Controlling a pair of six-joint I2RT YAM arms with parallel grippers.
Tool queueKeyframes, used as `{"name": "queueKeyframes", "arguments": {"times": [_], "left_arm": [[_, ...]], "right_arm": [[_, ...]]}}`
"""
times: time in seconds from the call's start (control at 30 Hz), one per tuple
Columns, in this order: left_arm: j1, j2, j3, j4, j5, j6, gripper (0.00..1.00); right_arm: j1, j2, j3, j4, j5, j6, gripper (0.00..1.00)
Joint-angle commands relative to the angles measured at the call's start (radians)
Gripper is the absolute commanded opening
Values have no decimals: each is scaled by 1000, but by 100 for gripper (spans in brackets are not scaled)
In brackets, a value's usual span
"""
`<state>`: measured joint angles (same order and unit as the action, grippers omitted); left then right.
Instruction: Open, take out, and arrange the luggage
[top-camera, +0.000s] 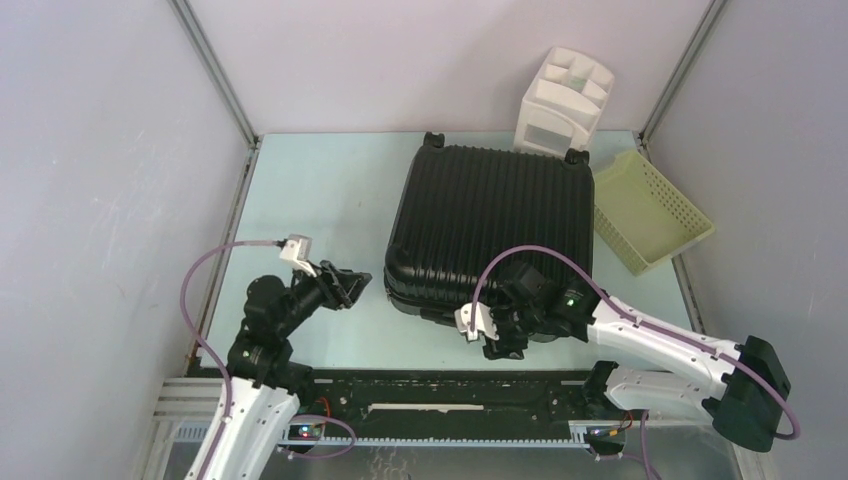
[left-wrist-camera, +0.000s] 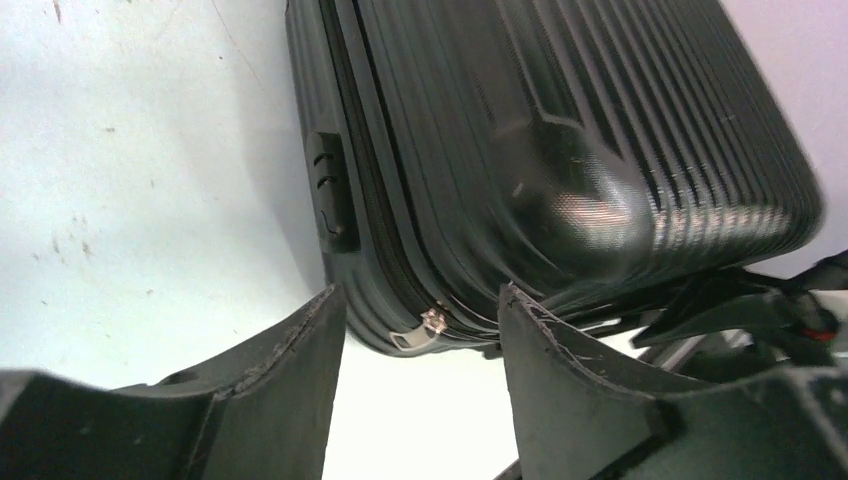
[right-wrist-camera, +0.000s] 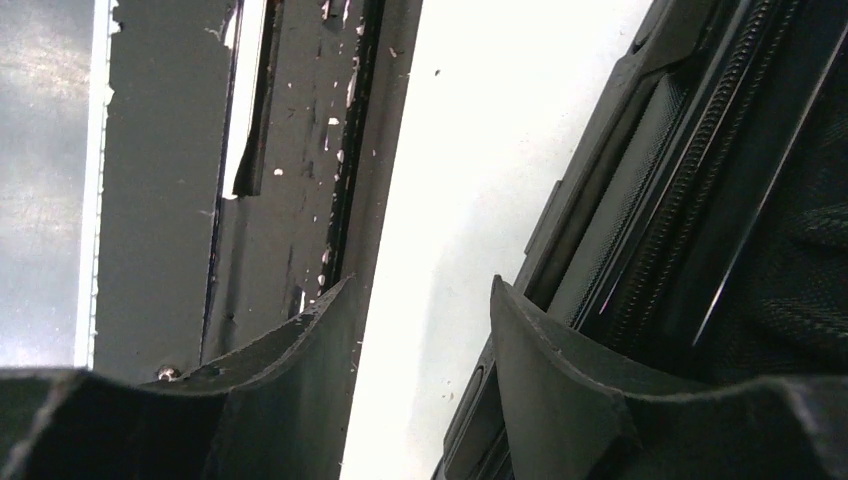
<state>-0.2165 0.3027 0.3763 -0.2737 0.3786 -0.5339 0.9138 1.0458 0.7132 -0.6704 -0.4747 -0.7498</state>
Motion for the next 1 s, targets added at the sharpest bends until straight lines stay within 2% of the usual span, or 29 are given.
{"name": "queueKeyframes", "arguments": {"times": [0.0,0.13,0.27,0.47,0.6,0.77,0.87,0.97], "left_arm": [[-15,86,64,135,57,331,65],[-16,128,58,144,196,570,70],[-15,176,53,73,317,809,71],[-17,281,81,111,331,797,68],[-31,248,7,337,332,638,67],[-37,273,45,170,340,823,64],[-42,331,70,93,331,865,62],[-93,350,65,84,287,857,61]], "right_arm": [[-39,16,27,-63,38,-66,61],[-25,18,41,-95,-23,-86,62],[-21,21,51,-102,-53,-91,62],[-21,33,58,-105,-60,-86,63],[-26,30,58,-102,-60,-85,63],[-28,37,58,-100,-60,-82,63],[-27,40,58,-98,-54,-80,63],[-29,39,58,-97,-46,-77,63]]}}
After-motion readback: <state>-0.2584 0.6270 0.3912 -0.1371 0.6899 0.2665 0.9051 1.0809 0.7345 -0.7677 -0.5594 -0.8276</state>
